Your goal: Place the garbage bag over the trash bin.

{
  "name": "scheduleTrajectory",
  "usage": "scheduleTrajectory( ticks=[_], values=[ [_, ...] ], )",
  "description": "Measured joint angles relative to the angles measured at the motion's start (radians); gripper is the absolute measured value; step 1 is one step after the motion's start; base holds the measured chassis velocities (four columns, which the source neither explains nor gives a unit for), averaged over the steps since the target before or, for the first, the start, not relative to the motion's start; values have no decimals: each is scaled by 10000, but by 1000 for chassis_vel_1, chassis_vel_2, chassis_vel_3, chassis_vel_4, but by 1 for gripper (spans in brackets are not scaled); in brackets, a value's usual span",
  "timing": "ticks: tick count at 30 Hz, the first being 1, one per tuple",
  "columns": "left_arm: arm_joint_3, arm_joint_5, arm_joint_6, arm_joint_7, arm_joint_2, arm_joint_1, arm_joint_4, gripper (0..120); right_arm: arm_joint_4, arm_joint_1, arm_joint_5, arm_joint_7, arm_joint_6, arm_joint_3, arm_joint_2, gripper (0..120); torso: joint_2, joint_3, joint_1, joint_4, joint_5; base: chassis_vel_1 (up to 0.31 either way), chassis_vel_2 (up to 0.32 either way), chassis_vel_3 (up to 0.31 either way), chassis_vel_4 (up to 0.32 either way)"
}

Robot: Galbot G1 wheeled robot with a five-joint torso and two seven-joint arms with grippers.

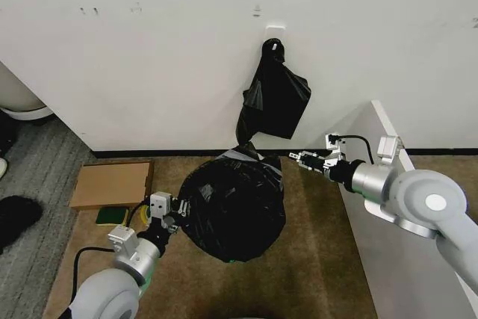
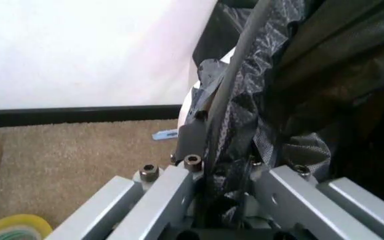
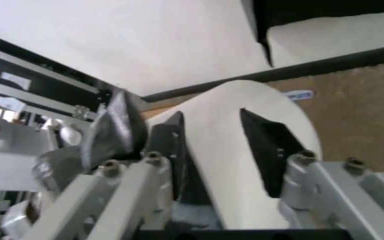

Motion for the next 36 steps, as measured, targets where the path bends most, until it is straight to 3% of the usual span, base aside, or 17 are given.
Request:
scheduleTrajectory(
  ticks=[8, 10, 12, 16, 17, 25, 29, 36],
  values=[
    [-51, 0, 0, -23, -2, 44, -87, 0, 335, -231, 47, -185, -74, 150, -42, 65, 0, 0, 0, 0, 0, 0, 0, 0, 0],
    [-52, 0, 0, -25, -8, 44, -98, 0, 356, -258, -46, -221, -100, 95, -39, 66, 0, 0, 0, -1, 0, 0, 0, 0, 0],
    [-51, 0, 1, -26, -16, 46, -116, 0, 368, -275, -130, -248, -115, 39, -34, 64, 0, 0, 0, 0, 0, 0, 0, 0, 0],
    [-47, 2, 7, -28, -23, 76, -210, 0, 412, -276, -642, -411, -129, -246, 20, 42, 0, 0, 0, 0, 3, 0, 0, 0, 0],
    [-47, 2, 7, -28, -23, 76, -210, 0, 412, -276, -642, -411, -129, -246, 20, 42, 0, 0, 0, 0, 3, 0, 0, 0, 0],
    [-43, 15, 11, -40, -17, 79, -258, 0, 489, -157, -705, -402, -22, -283, 23, 8, 0, 0, 0, 0, 0, 0, 0, 0, 0],
    [-29, 18, 17, -47, -15, 68, -247, 0, 497, -176, -754, -402, -3, -284, 7, 0, 0, 0, 0, 0, 1, 0, 0, 0, 0],
    [-25, 18, 15, -33, 5, 86, -248, 0, 392, -55, -995, -310, 201, -427, 45, 0, 0, 0, 0, -1, 0, 0, 0, 0, 0]
  ],
)
